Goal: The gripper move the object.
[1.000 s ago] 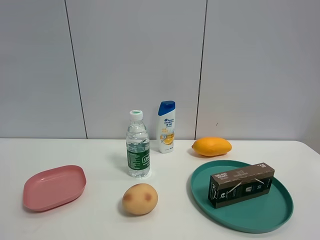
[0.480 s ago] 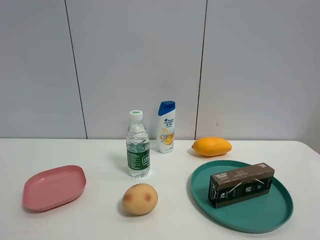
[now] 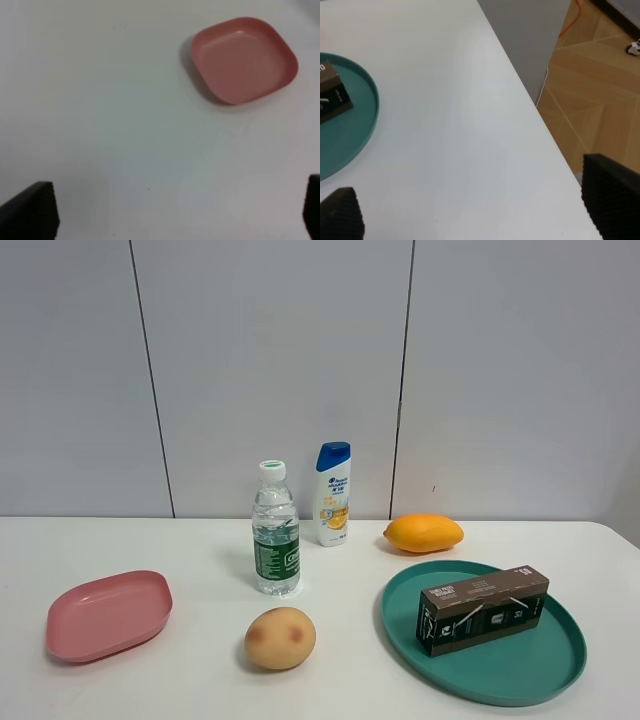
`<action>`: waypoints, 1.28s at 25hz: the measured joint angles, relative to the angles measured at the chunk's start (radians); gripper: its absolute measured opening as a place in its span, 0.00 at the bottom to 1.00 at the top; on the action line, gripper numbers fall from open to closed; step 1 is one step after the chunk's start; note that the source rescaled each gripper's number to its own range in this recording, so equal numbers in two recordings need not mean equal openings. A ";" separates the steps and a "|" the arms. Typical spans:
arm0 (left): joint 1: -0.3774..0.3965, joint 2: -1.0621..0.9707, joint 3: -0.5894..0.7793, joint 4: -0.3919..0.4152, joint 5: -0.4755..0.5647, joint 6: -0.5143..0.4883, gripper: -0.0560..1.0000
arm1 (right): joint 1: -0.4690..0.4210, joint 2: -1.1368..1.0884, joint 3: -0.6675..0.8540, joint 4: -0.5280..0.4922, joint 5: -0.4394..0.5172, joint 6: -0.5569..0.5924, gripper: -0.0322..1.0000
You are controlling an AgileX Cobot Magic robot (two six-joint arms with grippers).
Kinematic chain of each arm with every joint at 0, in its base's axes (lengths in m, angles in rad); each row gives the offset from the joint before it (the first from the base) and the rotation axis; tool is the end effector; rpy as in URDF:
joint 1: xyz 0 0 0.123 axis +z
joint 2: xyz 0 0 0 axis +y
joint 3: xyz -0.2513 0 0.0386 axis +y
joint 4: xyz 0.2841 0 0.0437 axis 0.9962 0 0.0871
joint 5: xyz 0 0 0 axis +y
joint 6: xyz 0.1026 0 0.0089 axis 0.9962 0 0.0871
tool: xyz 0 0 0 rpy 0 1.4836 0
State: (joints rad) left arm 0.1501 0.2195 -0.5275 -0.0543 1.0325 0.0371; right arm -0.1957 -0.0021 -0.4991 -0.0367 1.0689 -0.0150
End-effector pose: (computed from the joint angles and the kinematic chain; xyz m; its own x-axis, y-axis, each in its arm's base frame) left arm 0.1029 0.0107 0.2819 -0.5888 -0.0797 -0.8043 -0.1069 0.9941 -0.0203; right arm 0.0661 -0.0165 0.2883 -0.4602 0.0579 -0.8859 0.2074 0.9773 -0.0438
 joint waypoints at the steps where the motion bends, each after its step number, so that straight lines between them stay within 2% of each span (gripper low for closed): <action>1: 0.000 0.000 0.000 0.000 0.000 0.000 1.00 | 0.000 0.000 0.000 0.000 0.000 0.000 1.00; 12: 0.000 -0.009 0.015 0.000 0.019 -0.004 1.00 | 0.000 0.000 0.000 0.000 0.000 0.000 1.00; 20: 0.000 -0.134 0.015 0.000 0.022 -0.004 1.00 | 0.000 0.000 0.000 0.000 0.000 0.000 1.00; 24: -0.025 -0.214 0.015 0.000 0.023 -0.004 1.00 | 0.000 0.000 0.000 0.000 0.000 0.000 1.00; 32: -0.036 -0.224 0.015 0.000 0.023 -0.005 1.00 | 0.000 0.000 0.000 0.000 0.000 0.000 1.00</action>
State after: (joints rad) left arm 0.1138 -0.0047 -0.5130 -0.0543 1.0558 0.0321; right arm -0.1957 -0.0021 -0.4991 -0.0367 1.0689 -0.0150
